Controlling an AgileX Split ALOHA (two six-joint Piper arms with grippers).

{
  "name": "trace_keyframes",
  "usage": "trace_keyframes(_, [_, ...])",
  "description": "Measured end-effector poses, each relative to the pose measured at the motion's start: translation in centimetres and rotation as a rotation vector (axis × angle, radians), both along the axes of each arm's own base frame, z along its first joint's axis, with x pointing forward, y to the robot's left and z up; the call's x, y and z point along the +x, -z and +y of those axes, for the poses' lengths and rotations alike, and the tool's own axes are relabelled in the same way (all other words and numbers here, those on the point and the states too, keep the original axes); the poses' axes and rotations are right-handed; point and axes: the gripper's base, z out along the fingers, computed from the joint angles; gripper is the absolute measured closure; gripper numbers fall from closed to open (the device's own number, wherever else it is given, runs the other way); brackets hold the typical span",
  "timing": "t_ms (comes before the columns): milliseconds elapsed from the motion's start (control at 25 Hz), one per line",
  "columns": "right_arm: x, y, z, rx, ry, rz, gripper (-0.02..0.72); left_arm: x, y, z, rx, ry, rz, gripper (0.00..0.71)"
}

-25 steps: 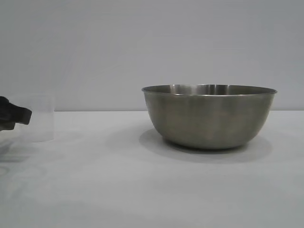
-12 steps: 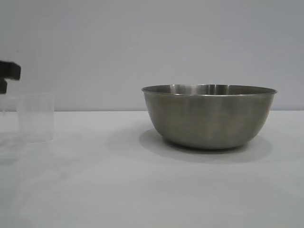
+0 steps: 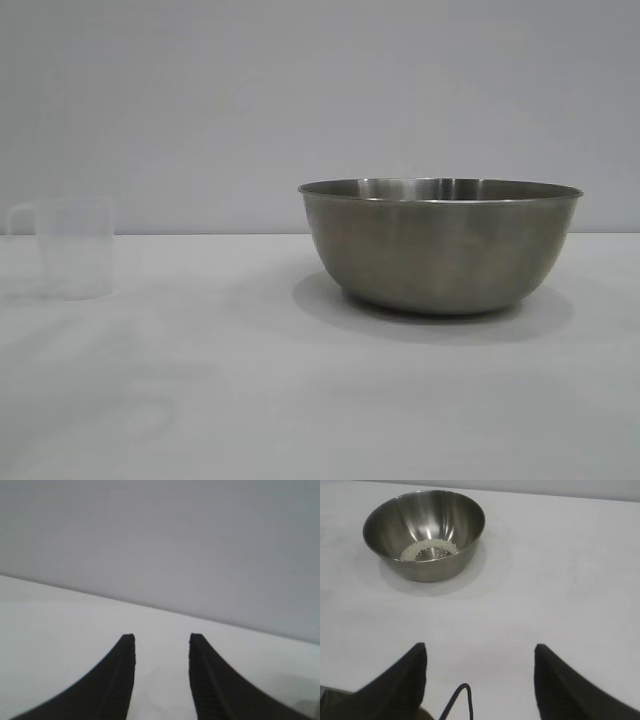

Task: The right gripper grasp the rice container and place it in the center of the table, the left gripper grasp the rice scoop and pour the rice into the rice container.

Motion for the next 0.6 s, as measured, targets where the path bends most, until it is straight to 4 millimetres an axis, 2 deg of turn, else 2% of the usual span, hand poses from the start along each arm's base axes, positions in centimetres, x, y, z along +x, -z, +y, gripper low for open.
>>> trace_keyframes(120, [0.0,0.0,0.0,0.0,0.0,0.0,0.276,-1.6,-1.5,0.0,-0.002,0.05,-0.071,0.49])
trace_keyframes(360, [0.0,0.0,0.0,0.0,0.0,0.0,0.276,-4.6,-4.0,-0.1,0.047,0.153,-0.034,0.49])
trace_keyframes(600, [0.0,0.0,0.0,0.0,0.0,0.0,0.276,-7.3,-8.1,-0.1,0.265,0.251,0.055,0.49])
